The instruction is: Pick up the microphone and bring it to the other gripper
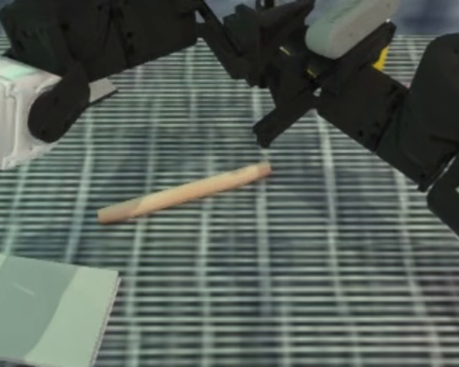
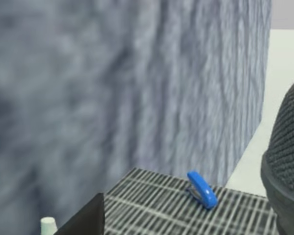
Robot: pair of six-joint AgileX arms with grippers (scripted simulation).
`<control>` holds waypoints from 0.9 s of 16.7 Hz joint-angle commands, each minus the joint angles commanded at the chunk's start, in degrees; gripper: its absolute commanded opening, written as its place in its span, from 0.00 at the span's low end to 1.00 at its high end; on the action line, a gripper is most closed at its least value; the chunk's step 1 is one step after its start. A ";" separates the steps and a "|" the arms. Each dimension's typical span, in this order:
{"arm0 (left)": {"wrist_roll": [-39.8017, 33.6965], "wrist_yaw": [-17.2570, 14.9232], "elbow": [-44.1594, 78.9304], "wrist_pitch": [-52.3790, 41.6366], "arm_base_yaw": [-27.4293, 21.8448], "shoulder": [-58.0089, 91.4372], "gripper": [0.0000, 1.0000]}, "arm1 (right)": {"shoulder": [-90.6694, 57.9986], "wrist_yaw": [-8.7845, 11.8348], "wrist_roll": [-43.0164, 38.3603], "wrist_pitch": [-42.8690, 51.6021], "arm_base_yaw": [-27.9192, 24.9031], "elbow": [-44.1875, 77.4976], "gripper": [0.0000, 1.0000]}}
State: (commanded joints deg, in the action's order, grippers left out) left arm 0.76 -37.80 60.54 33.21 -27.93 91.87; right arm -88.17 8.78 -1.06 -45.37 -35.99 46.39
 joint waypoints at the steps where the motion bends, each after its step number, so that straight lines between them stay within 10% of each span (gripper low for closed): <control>1: 0.00 0.00 0.00 0.00 0.00 0.00 1.00 | 0.00 0.00 0.00 0.00 0.00 0.00 0.00; 15: 0.00 0.00 0.00 0.00 0.00 0.00 0.02 | 0.00 0.00 0.00 0.00 0.00 0.00 0.00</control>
State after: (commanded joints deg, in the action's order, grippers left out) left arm 0.76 -37.80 60.54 33.21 -27.93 91.87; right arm -88.17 8.78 -1.06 -45.37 -35.99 46.39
